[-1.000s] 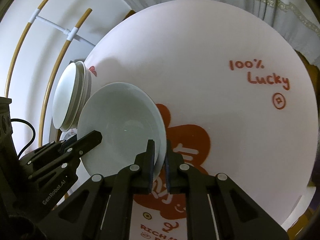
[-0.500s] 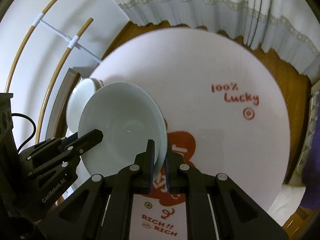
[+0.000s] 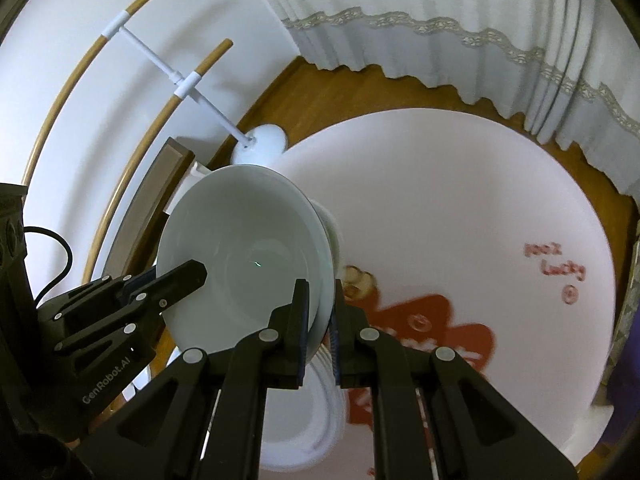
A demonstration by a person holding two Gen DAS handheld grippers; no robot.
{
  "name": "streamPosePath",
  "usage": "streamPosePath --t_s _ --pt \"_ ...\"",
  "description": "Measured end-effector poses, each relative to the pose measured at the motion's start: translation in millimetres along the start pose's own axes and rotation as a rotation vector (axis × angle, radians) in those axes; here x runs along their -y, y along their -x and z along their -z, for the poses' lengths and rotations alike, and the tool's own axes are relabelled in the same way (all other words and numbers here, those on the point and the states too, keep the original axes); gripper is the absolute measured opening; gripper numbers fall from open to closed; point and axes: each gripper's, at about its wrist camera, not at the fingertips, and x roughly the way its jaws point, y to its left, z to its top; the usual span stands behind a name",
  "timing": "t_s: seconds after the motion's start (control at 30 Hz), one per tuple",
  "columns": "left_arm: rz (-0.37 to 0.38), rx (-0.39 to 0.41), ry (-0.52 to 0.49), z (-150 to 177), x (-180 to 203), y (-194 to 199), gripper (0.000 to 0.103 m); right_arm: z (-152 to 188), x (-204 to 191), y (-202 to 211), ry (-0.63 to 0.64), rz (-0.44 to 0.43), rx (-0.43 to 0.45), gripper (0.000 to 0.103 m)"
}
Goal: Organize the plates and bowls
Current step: 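Lift the white bowl with both grippers and carry it over the nested bowls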
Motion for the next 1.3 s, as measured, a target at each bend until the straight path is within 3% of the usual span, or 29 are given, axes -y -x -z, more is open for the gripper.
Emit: streamPosePath --t_s 0.23,0.9,1.3 --pt "0.001 -0.045 -0.018 -16 -20 -28 0.008 -7 -18 -30 -0.019 0.027 -0.028 0.009" --pt "0.025 -0.135 -0.063 -81 -31 -108 0.009 -9 -7 -62 -0.11 0.075 -0.079 0.009" --pt "0.006 -0.159 -0.073 -71 -16 -113 0.011 -9 -7 -62 -0.152 0.083 -0.093 0.012"
